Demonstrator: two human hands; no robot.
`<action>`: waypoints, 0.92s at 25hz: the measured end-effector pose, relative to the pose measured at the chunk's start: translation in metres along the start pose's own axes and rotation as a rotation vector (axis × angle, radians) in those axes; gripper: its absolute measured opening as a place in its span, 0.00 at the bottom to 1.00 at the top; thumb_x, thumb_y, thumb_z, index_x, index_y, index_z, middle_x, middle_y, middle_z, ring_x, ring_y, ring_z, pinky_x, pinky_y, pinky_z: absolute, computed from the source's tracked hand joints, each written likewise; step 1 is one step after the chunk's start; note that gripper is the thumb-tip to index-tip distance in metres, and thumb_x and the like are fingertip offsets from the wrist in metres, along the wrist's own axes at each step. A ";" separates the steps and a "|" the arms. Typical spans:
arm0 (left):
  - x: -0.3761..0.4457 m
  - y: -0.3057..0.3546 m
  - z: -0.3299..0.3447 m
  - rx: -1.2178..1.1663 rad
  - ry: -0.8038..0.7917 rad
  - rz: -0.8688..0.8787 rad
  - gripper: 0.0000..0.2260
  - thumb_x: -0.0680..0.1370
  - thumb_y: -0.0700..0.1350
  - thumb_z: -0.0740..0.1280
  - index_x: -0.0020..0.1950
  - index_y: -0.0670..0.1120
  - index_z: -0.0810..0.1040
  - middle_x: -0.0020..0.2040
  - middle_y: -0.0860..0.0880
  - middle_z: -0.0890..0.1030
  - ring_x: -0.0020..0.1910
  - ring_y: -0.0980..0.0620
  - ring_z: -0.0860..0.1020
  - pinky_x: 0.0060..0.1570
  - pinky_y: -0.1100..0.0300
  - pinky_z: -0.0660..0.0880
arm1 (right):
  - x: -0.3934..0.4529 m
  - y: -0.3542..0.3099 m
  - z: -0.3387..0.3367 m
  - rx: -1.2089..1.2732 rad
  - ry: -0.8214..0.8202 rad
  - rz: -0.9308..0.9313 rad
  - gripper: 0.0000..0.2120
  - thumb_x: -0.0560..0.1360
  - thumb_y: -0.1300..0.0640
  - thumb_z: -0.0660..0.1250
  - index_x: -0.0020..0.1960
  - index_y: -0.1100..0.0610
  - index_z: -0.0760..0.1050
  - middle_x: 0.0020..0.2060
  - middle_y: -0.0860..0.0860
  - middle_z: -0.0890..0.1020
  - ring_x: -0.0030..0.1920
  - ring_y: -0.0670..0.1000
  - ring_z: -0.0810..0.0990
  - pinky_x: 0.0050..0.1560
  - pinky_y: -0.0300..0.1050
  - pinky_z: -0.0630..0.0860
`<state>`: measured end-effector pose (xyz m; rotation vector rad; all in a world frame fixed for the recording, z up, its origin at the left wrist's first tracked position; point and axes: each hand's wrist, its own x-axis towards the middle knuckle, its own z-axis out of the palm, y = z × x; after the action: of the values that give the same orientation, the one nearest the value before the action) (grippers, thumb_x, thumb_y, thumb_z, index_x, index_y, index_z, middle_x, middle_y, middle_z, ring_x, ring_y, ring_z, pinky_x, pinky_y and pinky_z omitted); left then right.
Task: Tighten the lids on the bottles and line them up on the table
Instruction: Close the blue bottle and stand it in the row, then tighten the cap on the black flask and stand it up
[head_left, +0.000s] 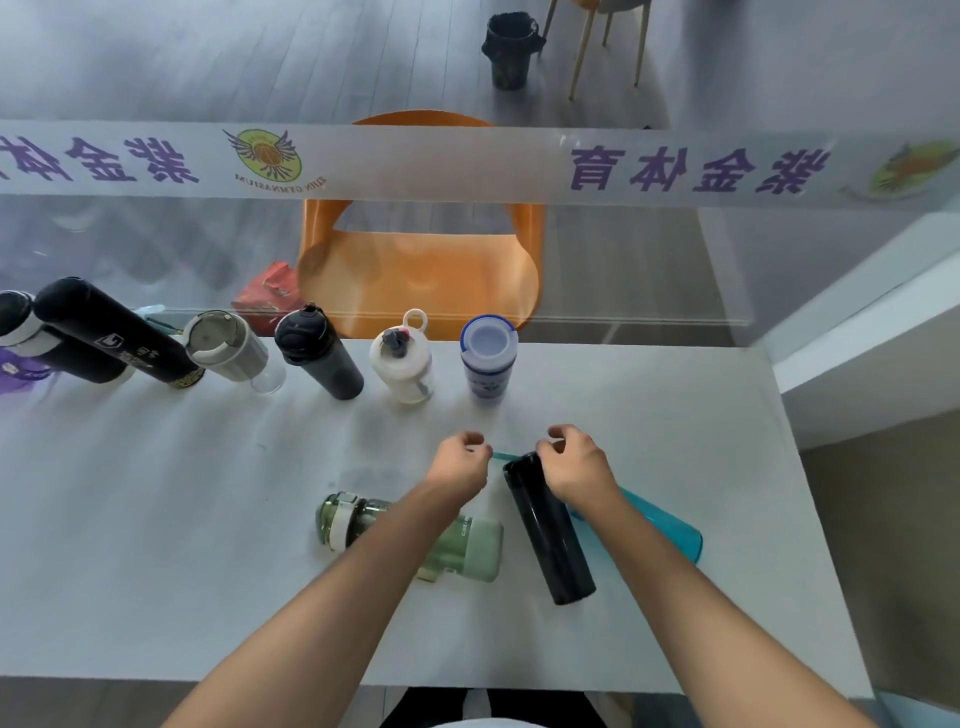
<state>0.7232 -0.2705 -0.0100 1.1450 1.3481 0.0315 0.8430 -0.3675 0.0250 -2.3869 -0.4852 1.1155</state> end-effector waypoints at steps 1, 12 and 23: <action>-0.004 -0.007 0.008 0.005 -0.052 -0.053 0.09 0.79 0.41 0.61 0.58 0.43 0.75 0.38 0.45 0.73 0.32 0.47 0.72 0.40 0.53 0.74 | -0.002 0.006 0.004 -0.044 -0.011 0.018 0.23 0.80 0.50 0.60 0.72 0.56 0.70 0.69 0.58 0.77 0.69 0.60 0.74 0.71 0.51 0.69; -0.016 -0.027 0.029 -0.164 -0.194 -0.123 0.10 0.82 0.39 0.56 0.51 0.43 0.77 0.44 0.44 0.78 0.43 0.47 0.77 0.46 0.54 0.76 | -0.012 0.029 0.034 0.008 -0.021 0.048 0.19 0.80 0.51 0.60 0.67 0.59 0.76 0.62 0.62 0.81 0.63 0.63 0.78 0.65 0.54 0.74; -0.024 -0.018 0.031 -0.189 -0.172 -0.038 0.10 0.82 0.37 0.55 0.56 0.40 0.75 0.48 0.41 0.79 0.45 0.46 0.79 0.44 0.56 0.80 | -0.021 0.030 0.029 0.183 0.103 0.062 0.18 0.80 0.52 0.60 0.66 0.59 0.76 0.62 0.61 0.81 0.62 0.63 0.78 0.65 0.53 0.73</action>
<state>0.7294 -0.3133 -0.0097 0.9405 1.1871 0.0311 0.8109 -0.3956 0.0057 -2.2982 -0.2644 1.0109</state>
